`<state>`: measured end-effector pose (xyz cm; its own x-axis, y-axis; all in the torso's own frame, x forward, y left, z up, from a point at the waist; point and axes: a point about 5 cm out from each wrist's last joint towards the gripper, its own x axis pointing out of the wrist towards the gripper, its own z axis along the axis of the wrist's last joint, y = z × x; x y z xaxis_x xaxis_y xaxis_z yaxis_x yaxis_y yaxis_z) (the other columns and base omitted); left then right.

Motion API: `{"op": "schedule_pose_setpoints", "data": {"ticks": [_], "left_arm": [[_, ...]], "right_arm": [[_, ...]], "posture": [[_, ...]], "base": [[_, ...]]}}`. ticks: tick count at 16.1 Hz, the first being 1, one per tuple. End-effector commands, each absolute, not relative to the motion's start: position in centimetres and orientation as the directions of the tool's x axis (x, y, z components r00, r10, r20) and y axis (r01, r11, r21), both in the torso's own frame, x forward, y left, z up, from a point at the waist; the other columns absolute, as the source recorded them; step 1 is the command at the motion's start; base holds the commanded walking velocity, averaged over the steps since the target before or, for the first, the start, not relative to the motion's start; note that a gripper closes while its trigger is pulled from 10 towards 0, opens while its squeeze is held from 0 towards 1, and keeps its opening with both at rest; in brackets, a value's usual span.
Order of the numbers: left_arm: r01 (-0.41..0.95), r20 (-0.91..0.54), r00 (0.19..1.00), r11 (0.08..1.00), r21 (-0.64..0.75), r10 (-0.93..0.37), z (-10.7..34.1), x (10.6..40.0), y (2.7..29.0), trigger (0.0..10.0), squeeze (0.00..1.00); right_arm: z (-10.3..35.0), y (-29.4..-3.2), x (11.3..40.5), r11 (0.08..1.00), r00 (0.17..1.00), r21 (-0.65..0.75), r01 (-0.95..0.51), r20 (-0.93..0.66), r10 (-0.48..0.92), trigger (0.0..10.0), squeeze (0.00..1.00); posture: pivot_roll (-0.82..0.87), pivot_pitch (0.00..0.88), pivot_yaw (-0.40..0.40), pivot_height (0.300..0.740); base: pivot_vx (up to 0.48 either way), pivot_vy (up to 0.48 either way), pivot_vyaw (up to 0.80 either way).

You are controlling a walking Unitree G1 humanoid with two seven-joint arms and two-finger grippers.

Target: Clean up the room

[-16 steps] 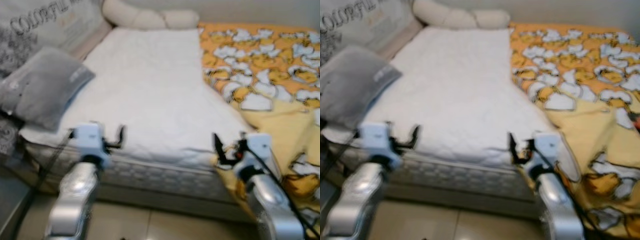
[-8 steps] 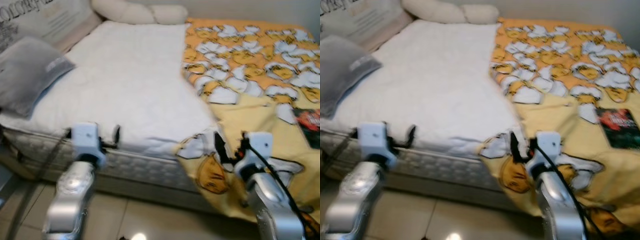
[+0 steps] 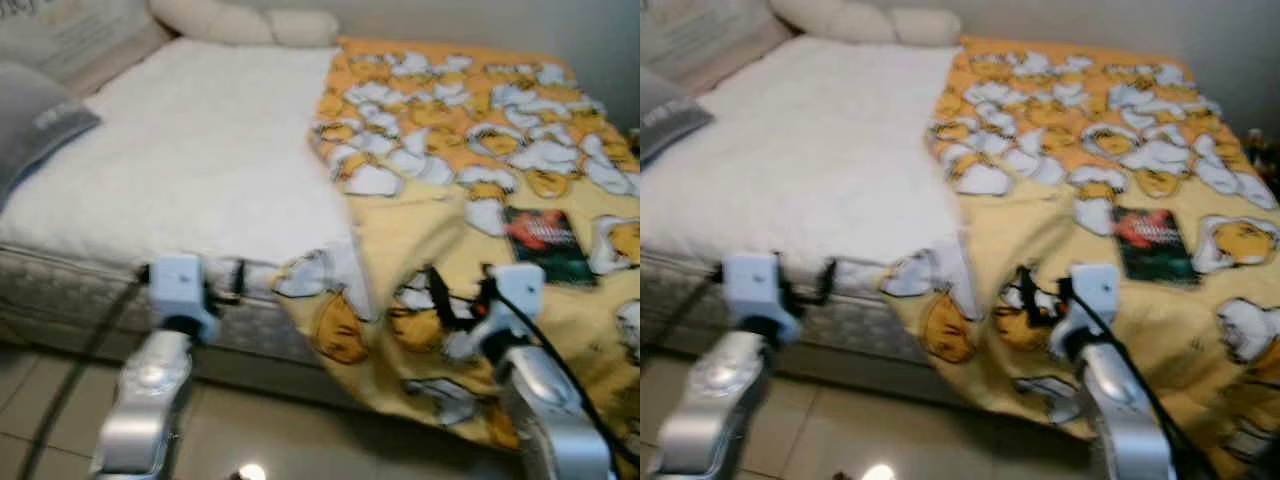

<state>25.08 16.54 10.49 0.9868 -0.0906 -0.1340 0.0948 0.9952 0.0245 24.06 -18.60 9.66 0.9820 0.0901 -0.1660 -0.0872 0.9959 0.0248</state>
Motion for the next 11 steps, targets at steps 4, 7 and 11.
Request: {"op": "schedule_pose_setpoints", "data": {"ticks": [4, 7, 11], "left_arm": [[0.084, -0.116, 0.99, 0.995, 0.056, -0.077, 11.0, 25.24, 17.02, 10.0, 1.0], [0.089, -0.115, 0.99, 0.994, 0.069, -0.08, 11.09, 25.35, 16.97, 10.0, 1.0], [0.093, -0.115, 0.99, 0.993, 0.074, -0.084, 11.19, 25.45, 17.1, 10.0, 1.0]], "right_arm": [[9.8, -18.54, 24.23, 0.996, 0.984, 0.028, -0.083, -0.157, 0.087, 10.0, 1.0], [9.69, -18.69, 24.27, 0.996, 0.983, 0.032, -0.078, -0.162, 0.082, 10.0, 1.0], [9.61, -18.57, 24.35, 0.997, 0.984, 0.041, -0.07, -0.162, 0.075, 10.0, 1.0]], "posture": [[-0.02, 0.0, 0.015, 0.74], [-0.02, 0.0, 0.015, 0.74], [-0.02, 0.0, 0.027, 0.74]], "base": [[0.0, -0.48, 0.22], [0.0, -0.48, 0.46], [0.0, -0.48, 0.47]]}}
